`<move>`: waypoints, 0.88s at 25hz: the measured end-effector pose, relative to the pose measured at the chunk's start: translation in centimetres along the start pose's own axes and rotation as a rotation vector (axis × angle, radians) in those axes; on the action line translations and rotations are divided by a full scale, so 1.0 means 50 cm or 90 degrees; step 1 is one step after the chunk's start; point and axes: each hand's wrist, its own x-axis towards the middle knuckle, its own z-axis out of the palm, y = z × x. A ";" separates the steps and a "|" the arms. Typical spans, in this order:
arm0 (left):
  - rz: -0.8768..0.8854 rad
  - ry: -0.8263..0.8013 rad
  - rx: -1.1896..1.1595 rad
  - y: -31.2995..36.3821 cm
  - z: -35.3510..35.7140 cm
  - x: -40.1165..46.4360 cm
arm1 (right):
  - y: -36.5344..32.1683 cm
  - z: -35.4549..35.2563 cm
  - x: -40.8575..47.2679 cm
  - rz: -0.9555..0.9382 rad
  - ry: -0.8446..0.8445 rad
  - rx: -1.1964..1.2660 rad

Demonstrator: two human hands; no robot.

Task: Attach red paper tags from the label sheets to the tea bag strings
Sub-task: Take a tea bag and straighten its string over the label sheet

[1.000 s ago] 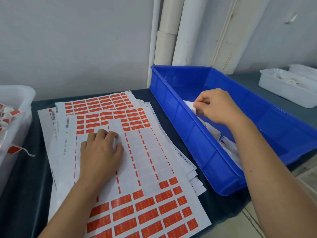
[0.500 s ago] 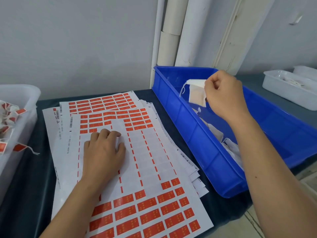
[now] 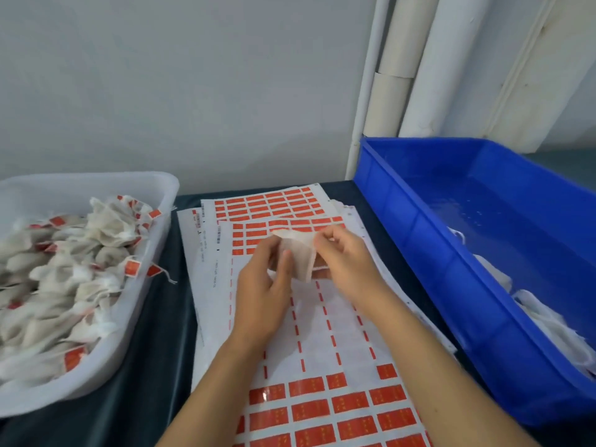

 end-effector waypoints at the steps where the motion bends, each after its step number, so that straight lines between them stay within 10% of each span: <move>1: -0.008 0.031 -0.017 -0.006 -0.003 0.004 | 0.023 0.026 -0.001 0.031 0.010 0.051; 22: 0.047 -0.007 0.066 -0.032 0.007 0.015 | 0.089 0.080 -0.010 -0.382 0.162 -0.253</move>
